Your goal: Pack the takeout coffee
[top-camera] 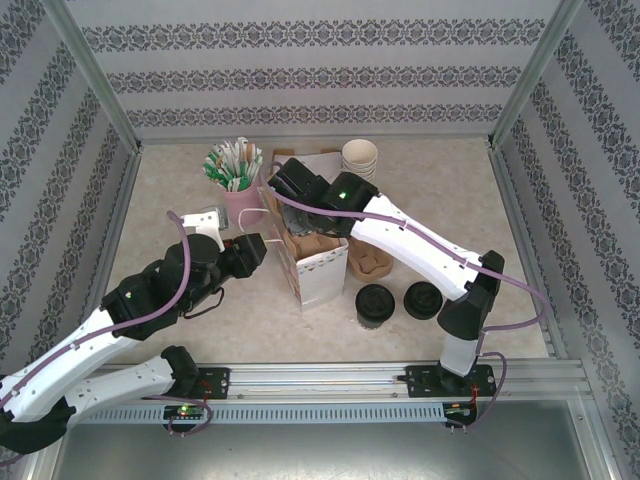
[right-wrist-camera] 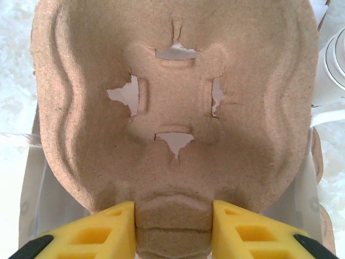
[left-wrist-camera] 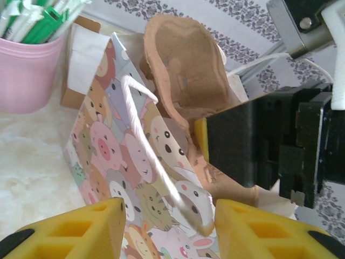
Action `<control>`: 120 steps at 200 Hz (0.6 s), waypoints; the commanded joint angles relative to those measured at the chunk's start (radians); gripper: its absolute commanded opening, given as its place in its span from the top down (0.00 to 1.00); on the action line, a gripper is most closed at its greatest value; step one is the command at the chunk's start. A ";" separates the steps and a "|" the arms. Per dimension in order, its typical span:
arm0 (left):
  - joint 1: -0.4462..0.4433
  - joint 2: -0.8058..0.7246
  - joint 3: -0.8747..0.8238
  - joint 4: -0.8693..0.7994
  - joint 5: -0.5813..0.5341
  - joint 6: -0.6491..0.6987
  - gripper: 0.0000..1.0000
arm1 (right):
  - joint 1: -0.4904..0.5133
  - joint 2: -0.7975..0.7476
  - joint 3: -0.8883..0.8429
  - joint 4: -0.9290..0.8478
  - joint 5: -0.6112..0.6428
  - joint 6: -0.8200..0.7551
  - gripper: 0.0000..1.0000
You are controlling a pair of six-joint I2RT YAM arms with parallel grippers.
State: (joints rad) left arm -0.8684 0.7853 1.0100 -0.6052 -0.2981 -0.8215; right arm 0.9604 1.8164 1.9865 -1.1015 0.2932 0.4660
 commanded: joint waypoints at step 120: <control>0.012 0.022 0.022 -0.070 -0.072 0.057 0.51 | 0.012 0.075 0.049 -0.107 -0.016 -0.025 0.63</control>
State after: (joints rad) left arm -0.8684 0.8135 1.0180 -0.6590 -0.3676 -0.7883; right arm 0.9604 1.8771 2.0029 -1.1694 0.2802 0.4614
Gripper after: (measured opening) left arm 0.505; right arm 0.369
